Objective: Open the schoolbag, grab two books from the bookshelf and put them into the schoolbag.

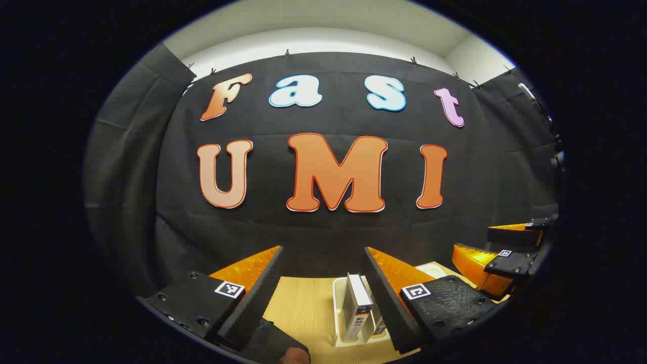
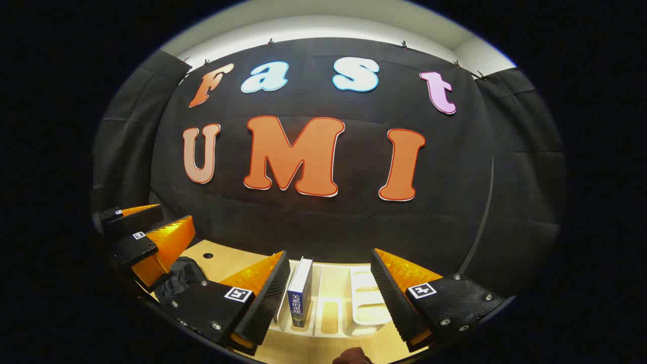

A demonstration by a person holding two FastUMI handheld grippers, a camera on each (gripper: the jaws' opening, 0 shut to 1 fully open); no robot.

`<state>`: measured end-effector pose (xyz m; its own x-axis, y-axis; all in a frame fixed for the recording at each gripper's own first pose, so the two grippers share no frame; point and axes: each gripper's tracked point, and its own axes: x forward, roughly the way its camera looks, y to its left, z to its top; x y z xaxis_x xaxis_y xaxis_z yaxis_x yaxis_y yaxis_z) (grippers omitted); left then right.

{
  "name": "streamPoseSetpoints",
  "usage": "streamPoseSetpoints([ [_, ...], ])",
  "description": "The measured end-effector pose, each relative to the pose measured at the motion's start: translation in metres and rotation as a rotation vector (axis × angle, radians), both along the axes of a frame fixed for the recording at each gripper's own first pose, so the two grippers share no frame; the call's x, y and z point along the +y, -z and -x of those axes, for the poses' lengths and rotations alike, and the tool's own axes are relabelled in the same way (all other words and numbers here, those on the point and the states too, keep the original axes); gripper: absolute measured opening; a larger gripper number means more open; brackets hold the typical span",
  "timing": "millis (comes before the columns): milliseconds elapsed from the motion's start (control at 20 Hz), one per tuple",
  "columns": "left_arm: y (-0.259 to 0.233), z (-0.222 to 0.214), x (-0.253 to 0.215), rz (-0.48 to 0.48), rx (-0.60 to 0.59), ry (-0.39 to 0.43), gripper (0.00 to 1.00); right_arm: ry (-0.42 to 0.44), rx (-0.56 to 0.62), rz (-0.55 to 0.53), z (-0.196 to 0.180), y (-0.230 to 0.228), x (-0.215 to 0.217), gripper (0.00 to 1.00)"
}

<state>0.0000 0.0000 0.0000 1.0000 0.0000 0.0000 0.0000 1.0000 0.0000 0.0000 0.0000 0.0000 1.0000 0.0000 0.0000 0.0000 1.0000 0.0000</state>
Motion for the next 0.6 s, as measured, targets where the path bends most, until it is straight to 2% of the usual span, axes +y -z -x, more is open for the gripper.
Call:
streamPoseSetpoints([
  [600,0.002,0.006,0.013,0.01,0.001,-0.054,0.98,-0.017,-0.014,0.01,-0.002,0.0,-0.001,0.96],
])
